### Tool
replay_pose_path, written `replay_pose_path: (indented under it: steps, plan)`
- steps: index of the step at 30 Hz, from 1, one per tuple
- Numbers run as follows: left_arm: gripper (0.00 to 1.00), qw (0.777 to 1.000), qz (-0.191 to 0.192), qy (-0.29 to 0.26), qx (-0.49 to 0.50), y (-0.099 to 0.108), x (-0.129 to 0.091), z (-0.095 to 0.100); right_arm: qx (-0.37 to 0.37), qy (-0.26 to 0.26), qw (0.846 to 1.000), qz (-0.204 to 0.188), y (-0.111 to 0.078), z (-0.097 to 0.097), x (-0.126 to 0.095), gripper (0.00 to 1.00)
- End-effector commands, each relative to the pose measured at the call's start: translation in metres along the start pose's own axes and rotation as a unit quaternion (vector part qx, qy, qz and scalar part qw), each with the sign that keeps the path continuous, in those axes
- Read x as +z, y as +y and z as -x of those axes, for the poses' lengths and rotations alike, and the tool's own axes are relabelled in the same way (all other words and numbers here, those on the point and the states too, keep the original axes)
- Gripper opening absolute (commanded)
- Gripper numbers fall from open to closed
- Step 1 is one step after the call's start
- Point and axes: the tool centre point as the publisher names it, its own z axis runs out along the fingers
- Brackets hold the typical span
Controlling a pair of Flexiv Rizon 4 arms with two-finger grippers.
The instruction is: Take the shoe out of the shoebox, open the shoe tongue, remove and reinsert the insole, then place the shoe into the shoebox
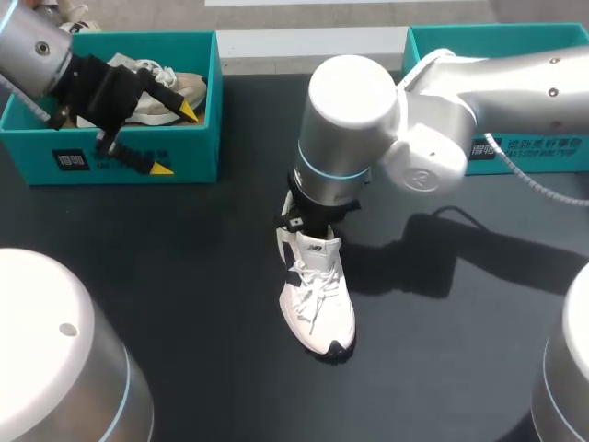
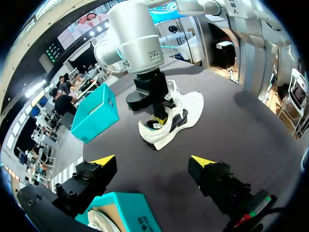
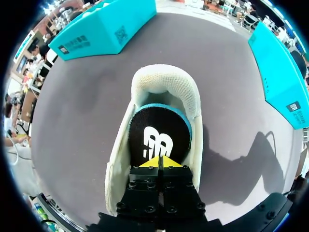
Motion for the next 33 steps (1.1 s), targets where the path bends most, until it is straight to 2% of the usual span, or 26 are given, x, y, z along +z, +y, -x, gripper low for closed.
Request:
replay_pose_path:
  steps: [1,8,15,19,24,29,33]
  plan:
    - [1.00,1.000,0.001,0.000,0.000,0.000,0.000,0.000,-0.002,-0.010,1.000,0.000,0.003,0.001,-0.007,0.00]
    - [1.00,1.000,0.001,0.000,0.000,0.000,0.000,0.000,-0.011,-0.028,0.999,0.023,0.019,0.007,-0.026,0.00]
    - [1.00,1.000,0.001,0.000,0.000,0.000,0.000,0.000,-0.009,-0.027,0.999,0.037,0.037,0.010,-0.008,0.00]
    - [1.00,1.000,0.001,0.000,0.000,0.000,0.000,0.000,-0.014,-0.014,1.000,0.012,0.032,0.006,0.011,0.00]
    - [1.00,1.000,0.001,0.000,0.000,0.000,0.000,0.000,-0.010,-0.010,1.000,0.001,0.025,0.003,0.018,0.00]
    - [1.00,1.000,0.001,0.000,0.000,0.000,0.000,0.000,-0.010,-0.022,1.000,0.003,0.024,0.003,0.009,0.00]
    - [1.00,1.000,0.001,0.000,0.000,0.000,0.000,0.000,-0.015,-0.029,0.999,0.014,0.033,0.001,-0.004,0.00]
